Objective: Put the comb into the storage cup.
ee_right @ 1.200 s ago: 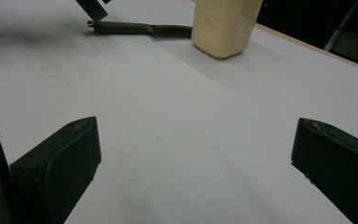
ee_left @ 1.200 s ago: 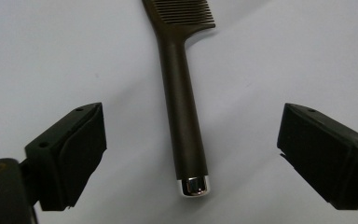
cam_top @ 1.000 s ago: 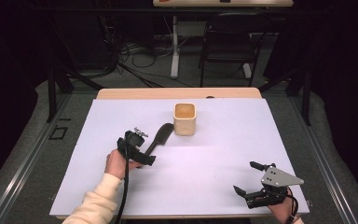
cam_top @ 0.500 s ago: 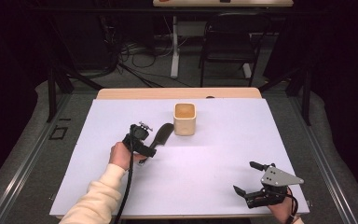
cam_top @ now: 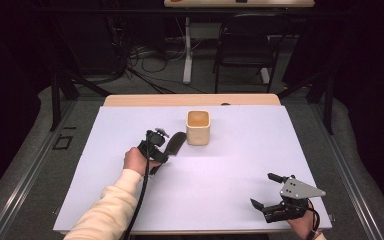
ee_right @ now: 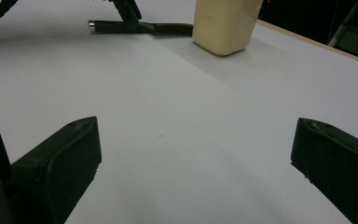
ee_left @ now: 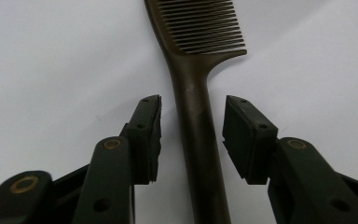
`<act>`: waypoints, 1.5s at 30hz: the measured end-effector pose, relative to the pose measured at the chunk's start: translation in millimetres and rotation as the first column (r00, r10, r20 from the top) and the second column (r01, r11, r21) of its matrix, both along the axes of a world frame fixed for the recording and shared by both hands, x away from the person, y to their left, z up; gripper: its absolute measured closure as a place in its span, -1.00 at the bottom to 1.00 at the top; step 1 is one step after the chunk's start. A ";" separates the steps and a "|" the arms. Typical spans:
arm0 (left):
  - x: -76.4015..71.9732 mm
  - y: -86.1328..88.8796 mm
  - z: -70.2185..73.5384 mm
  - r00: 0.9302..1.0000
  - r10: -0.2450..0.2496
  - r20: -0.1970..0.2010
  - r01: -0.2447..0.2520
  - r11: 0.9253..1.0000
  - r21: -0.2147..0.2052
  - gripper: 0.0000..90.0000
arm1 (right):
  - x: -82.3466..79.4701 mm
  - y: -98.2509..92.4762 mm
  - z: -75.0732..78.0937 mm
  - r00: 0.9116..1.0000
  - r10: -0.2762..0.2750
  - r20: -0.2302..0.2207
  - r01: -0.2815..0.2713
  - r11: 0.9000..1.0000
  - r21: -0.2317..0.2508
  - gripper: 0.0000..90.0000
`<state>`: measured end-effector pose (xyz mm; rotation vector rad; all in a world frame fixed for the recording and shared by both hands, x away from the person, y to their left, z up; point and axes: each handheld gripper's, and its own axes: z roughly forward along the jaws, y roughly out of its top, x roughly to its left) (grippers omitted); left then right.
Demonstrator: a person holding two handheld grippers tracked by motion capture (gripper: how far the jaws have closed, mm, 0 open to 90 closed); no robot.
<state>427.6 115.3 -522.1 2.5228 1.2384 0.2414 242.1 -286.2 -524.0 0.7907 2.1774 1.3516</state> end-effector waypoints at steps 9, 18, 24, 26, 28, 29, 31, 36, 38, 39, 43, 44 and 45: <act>6.3 -4.0 -6.2 1.000 0.012 -0.016 -0.012 1.000 0.014 0.44 | -0.5 -0.7 0.4 1.000 0.000 -0.001 0.000 1.000 0.014 -0.97; 4.5 -5.5 -8.5 0.998 0.062 -0.014 -0.062 0.998 -0.005 0.55 | -0.6 -1.2 0.8 1.000 0.001 -0.003 -0.001 1.000 0.017 -0.97; 4.8 -1.1 -9.0 0.995 0.097 0.008 -0.097 0.995 -0.009 0.61 | -0.9 -1.8 1.1 1.000 0.004 -0.001 -0.004 1.000 0.022 -0.97; 4.6 0.0 -8.4 0.995 0.100 0.020 -0.099 0.995 -0.014 0.61 | -1.1 -1.9 1.2 1.000 0.004 -0.001 -0.004 1.000 0.023 -0.97; 4.5 1.5 -6.4 0.995 0.097 0.031 -0.096 0.995 -0.013 0.61 | -1.0 -2.0 1.2 1.000 0.003 -0.001 -0.003 1.000 0.021 -0.97; 4.4 2.5 -5.5 0.994 0.099 0.037 -0.098 0.995 -0.016 0.61 | -0.9 -1.9 1.1 1.000 0.002 -0.003 -0.002 1.000 0.022 -0.97; 4.7 5.8 -4.1 0.995 0.097 0.040 -0.096 0.995 -0.019 0.61 | -0.9 -1.9 1.1 1.000 0.002 -0.003 -0.002 1.000 0.021 -0.97; 3.5 12.0 -0.5 0.993 0.106 0.060 -0.104 0.994 -0.032 0.61 | -0.9 -1.9 1.1 1.000 0.001 -0.003 -0.001 1.000 0.022 -0.97; 2.6 13.7 1.2 0.992 0.105 0.068 -0.102 0.994 -0.039 0.61 | -1.1 -2.0 1.2 1.000 0.000 -0.004 0.000 1.000 0.020 -0.97; 1.9 14.6 2.2 0.992 0.107 0.072 -0.104 0.994 -0.044 0.61 | -0.9 -1.8 1.1 1.000 0.000 -0.002 0.000 1.000 0.022 -0.97; -0.5 19.0 4.7 0.990 0.112 0.087 -0.107 0.992 -0.066 0.61 | -1.0 -1.9 1.1 1.000 0.000 -0.002 0.000 1.000 0.022 -0.97; -1.1 20.1 5.3 0.990 0.113 0.088 -0.107 0.992 -0.069 0.61 | -0.9 -1.8 1.0 1.000 0.000 -0.002 0.000 1.000 0.022 -0.97; -2.0 21.0 5.8 0.989 0.118 0.090 -0.112 0.991 -0.075 0.61 | -1.0 -1.9 1.1 1.000 0.000 -0.003 0.000 1.000 0.020 -0.97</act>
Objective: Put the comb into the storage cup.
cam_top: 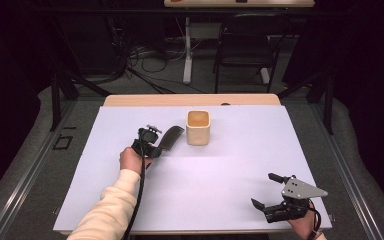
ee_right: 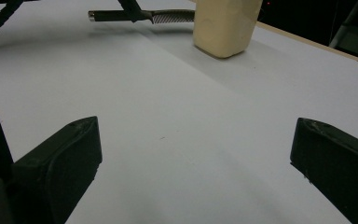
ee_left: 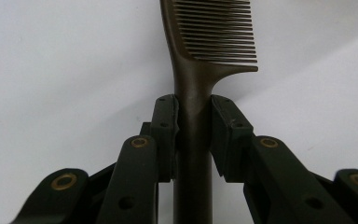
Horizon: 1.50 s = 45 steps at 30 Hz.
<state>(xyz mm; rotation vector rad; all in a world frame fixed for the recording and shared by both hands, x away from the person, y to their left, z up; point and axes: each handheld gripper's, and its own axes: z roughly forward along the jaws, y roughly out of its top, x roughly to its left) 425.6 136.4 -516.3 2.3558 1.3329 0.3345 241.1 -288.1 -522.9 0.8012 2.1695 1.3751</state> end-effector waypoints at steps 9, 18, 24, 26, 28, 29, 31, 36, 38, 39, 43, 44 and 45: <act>-7.3 10.0 0.5 0.999 0.005 0.035 -0.003 0.999 -0.046 0.61 | 0.2 0.4 -0.2 1.000 -0.002 -0.002 0.002 1.000 0.000 -0.97; -14.4 16.1 1.4 0.998 0.005 0.070 0.002 0.994 -0.105 0.61 | 0.8 0.5 -0.9 1.000 -0.004 -0.008 0.004 1.000 -0.002 -0.97; -18.1 15.7 0.7 0.994 0.005 0.108 0.012 0.987 -0.158 0.61 | 1.6 1.1 -2.1 1.000 -0.001 -0.016 0.000 1.000 -0.003 -0.97; -18.8 14.6 1.1 0.994 0.000 0.111 0.019 0.985 -0.171 0.61 | 1.4 2.0 -2.4 1.000 -0.002 -0.015 0.002 1.000 -0.008 -0.97; -20.2 12.9 2.0 0.993 -0.007 0.120 0.029 0.984 -0.178 0.61 | 1.0 1.9 -2.1 1.000 -0.001 -0.016 0.001 1.000 -0.005 -0.97; -20.4 12.9 2.6 0.992 -0.009 0.124 0.031 0.983 -0.179 0.61 | 1.2 1.8 -2.1 1.000 -0.001 -0.016 0.001 1.000 -0.005 -0.97; -20.3 14.2 3.3 0.992 -0.008 0.128 0.033 0.981 -0.190 0.61 | 2.2 1.6 -2.6 1.000 -0.003 -0.022 0.002 1.000 -0.008 -0.97; -20.6 16.2 2.2 0.990 0.005 0.140 0.024 0.979 -0.203 0.61 | 2.4 1.8 -2.7 1.000 -0.003 -0.024 0.002 1.000 -0.005 -0.97; -20.4 18.3 3.1 0.988 0.011 0.151 0.020 0.979 -0.203 0.61 | 2.3 2.1 -3.2 1.000 -0.003 -0.029 0.003 1.000 -0.011 -0.97; -20.4 19.4 3.3 0.987 0.020 0.160 0.013 0.979 -0.204 0.61 | 2.5 1.9 -3.5 1.000 -0.004 -0.029 0.004 1.000 -0.013 -0.97; -20.4 23.6 4.8 0.981 0.041 0.187 0.001 0.975 -0.220 0.61 | 2.8 1.7 -3.2 1.000 -0.004 -0.026 0.004 1.000 -0.004 -0.97; -20.3 24.7 5.5 0.981 0.046 0.191 -0.002 0.975 -0.224 0.61 | 2.7 1.9 -3.5 0.999 -0.004 -0.033 0.004 1.000 -0.009 -0.97; -19.9 25.4 5.4 0.979 0.050 0.195 -0.004 0.973 -0.232 0.61 | 3.0 1.8 -3.8 0.999 -0.005 -0.035 0.005 1.000 -0.013 -0.97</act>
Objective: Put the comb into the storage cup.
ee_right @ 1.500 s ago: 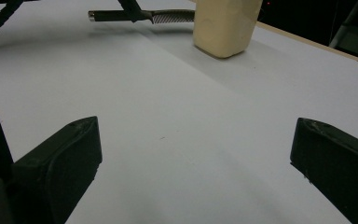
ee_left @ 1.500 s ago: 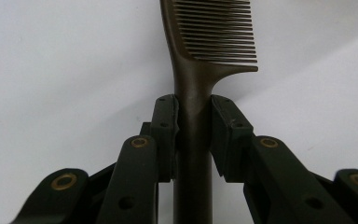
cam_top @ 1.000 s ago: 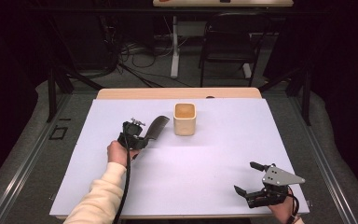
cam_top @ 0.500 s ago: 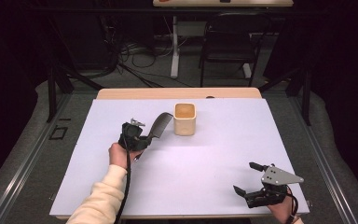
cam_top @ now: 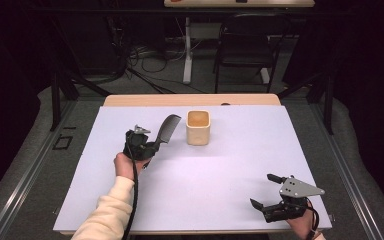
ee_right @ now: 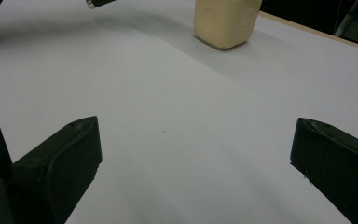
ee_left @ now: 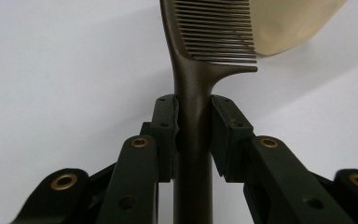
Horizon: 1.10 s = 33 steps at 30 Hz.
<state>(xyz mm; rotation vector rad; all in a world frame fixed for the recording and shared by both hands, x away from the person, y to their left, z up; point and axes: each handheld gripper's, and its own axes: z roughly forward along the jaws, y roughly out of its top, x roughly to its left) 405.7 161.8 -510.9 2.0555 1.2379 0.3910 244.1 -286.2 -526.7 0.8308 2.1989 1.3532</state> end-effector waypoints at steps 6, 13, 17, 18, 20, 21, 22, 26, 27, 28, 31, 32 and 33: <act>-2.2 2.5 5.1 0.999 -0.001 0.039 0.002 1.000 -0.027 0.61 | -0.1 0.5 0.1 1.000 -0.001 0.001 0.001 1.000 -0.001 -0.98; -1.5 1.4 10.1 0.998 -0.008 0.056 0.012 0.998 -0.067 0.61 | 0.8 -0.3 -0.3 1.000 -0.007 -0.010 0.007 1.000 0.009 -0.98; -0.4 -0.1 13.5 0.998 -0.021 0.061 0.027 0.995 -0.095 0.61 | 2.0 0.1 -0.3 1.000 -0.004 -0.013 0.004 1.000 0.010 -0.99; -0.3 -1.2 14.1 0.998 -0.023 0.063 0.030 0.994 -0.105 0.61 | 2.1 0.3 -0.9 1.000 -0.003 -0.020 0.004 1.000 0.009 -0.99; 0.7 -3.8 15.3 0.997 -0.033 0.069 0.041 0.993 -0.109 0.61 | 2.6 -0.4 -0.9 1.000 -0.008 -0.021 0.008 1.000 0.010 -0.99; 0.6 -5.3 15.8 0.997 -0.033 0.071 0.041 0.992 -0.118 0.61 | 2.7 -0.3 -0.7 1.000 -0.009 -0.019 0.009 1.000 0.015 -0.99; 0.9 -7.4 16.2 0.997 -0.037 0.074 0.046 0.992 -0.119 0.61 | 2.4 -0.3 -0.3 1.000 -0.006 -0.020 0.006 1.000 0.017 -0.99; 1.7 -13.0 18.5 0.995 -0.049 0.088 0.060 0.991 -0.122 0.61 | 1.2 -0.1 -0.1 1.000 0.004 -0.016 -0.004 1.000 0.012 -0.99; 1.8 -14.1 19.0 0.995 -0.046 0.091 0.058 0.990 -0.128 0.61 | 1.3 0.2 0.0 1.000 0.002 -0.017 -0.002 1.000 0.015 -0.99; 2.1 -14.6 20.1 0.994 -0.048 0.094 0.060 0.990 -0.130 0.61 | 1.6 0.2 0.0 1.000 0.003 -0.015 -0.003 1.000 0.015 -0.99; 2.4 -15.7 23.1 0.993 -0.055 0.106 0.069 0.989 -0.128 0.61 | 1.1 -0.3 -0.1 1.000 0.004 -0.022 -0.004 1.000 0.017 -0.99; 2.8 -15.9 23.5 0.992 -0.057 0.110 0.071 0.989 -0.132 0.61 | 0.8 -0.2 0.0 1.000 0.002 -0.022 -0.002 1.000 0.025 -0.99; 3.1 -16.1 23.9 0.992 -0.055 0.112 0.071 0.988 -0.140 0.61 | 1.4 -0.4 0.4 1.000 0.004 -0.017 -0.003 1.000 0.022 -0.99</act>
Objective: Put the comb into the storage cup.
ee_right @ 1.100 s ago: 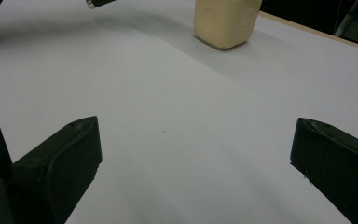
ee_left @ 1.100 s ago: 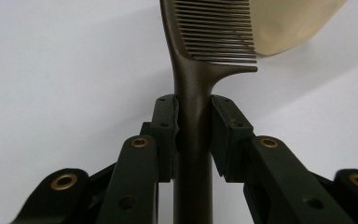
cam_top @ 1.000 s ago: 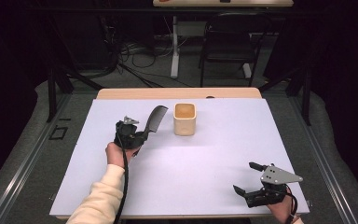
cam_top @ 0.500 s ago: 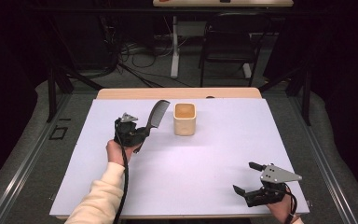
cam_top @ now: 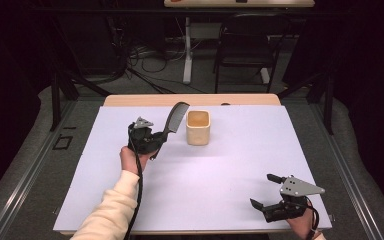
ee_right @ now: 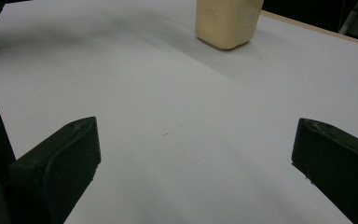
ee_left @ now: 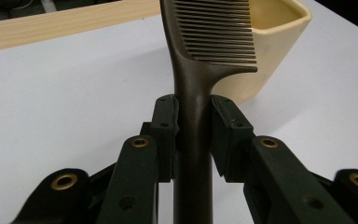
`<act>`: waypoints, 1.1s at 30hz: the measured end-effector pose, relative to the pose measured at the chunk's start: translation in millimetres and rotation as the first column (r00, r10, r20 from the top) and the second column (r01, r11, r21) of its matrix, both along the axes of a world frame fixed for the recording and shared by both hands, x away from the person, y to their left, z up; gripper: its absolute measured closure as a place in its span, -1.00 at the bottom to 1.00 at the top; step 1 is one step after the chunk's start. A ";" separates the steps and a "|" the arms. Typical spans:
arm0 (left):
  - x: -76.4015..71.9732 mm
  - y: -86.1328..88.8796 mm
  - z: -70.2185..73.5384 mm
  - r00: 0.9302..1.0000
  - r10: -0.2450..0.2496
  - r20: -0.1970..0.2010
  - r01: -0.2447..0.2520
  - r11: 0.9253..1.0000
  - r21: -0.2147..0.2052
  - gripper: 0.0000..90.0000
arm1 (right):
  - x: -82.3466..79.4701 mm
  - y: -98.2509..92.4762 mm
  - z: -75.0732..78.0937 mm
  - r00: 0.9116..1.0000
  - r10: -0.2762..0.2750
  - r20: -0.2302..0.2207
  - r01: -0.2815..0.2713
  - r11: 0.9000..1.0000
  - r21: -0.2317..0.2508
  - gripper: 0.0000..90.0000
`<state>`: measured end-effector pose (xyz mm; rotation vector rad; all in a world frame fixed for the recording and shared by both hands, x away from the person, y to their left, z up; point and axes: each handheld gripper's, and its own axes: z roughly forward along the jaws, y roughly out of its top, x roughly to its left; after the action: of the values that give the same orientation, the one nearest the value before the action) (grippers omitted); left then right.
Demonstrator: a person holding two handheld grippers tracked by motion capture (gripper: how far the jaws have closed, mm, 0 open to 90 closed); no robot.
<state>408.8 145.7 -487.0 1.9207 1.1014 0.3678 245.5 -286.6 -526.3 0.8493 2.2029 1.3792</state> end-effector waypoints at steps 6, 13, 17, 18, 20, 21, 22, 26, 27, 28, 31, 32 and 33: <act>-0.3 0.0 6.6 1.000 -0.016 0.022 0.017 0.999 -0.032 0.61 | 0.0 0.8 -0.3 1.000 0.001 -0.005 -0.001 1.000 -0.001 -0.99; 1.9 -1.4 9.1 0.999 -0.032 0.039 0.035 0.997 -0.073 0.61 | 0.8 2.2 -1.1 1.000 0.012 0.001 -0.012 1.000 -0.001 -0.99; 4.4 -3.2 10.4 0.998 -0.040 0.044 0.044 0.995 -0.092 0.61 | 1.3 1.9 -1.2 1.000 0.008 -0.002 -0.008 1.000 -0.010 -0.99; 4.4 -4.3 11.0 0.998 -0.037 0.049 0.041 0.995 -0.093 0.61 | 1.1 1.9 -1.0 1.000 0.007 -0.001 -0.007 1.000 -0.006 -0.99; 5.9 -5.2 11.4 0.997 -0.044 0.057 0.050 0.993 -0.104 0.61 | 0.5 1.9 -0.9 1.000 0.007 0.003 -0.007 1.000 -0.007 -0.99; 6.7 -5.7 11.4 0.997 -0.043 0.061 0.049 0.993 -0.105 0.61 | 0.8 1.8 -1.0 1.000 0.007 0.002 -0.007 1.000 -0.006 -0.99; 7.9 -6.2 11.1 0.997 -0.041 0.063 0.048 0.992 -0.116 0.61 | 1.0 1.6 -1.0 1.000 0.006 -0.001 -0.006 1.000 -0.010 -0.99; 10.2 -8.7 11.2 0.996 -0.038 0.083 0.048 0.991 -0.124 0.61 | 2.4 0.6 -1.8 1.000 0.004 -0.001 -0.004 1.000 -0.009 -0.99; 10.4 -9.6 11.5 0.996 -0.039 0.086 0.049 0.992 -0.119 0.61 | 2.7 0.2 -2.1 1.000 0.001 -0.003 -0.001 1.000 -0.008 -0.99; 10.5 -10.4 11.5 0.995 -0.040 0.090 0.050 0.991 -0.121 0.61 | 2.6 0.3 -2.2 1.000 -0.003 -0.004 0.003 1.000 -0.004 -0.99; 11.1 -12.5 12.5 0.993 -0.041 0.107 0.053 0.992 -0.118 0.61 | 2.6 0.3 -1.9 1.000 -0.001 -0.003 0.001 1.000 -0.011 -0.99; 11.0 -13.3 13.3 0.993 -0.036 0.113 0.049 0.992 -0.119 0.61 | 2.7 0.2 -1.9 1.000 -0.003 -0.004 0.003 1.000 -0.013 -0.99; 11.5 -13.9 13.8 0.992 -0.036 0.121 0.051 0.991 -0.120 0.61 | 2.6 0.2 -1.9 1.000 -0.004 -0.005 0.004 1.000 -0.006 -0.99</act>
<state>420.3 131.8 -473.2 1.7879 0.9803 0.3769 248.1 -286.4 -528.2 0.8562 2.2064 1.3694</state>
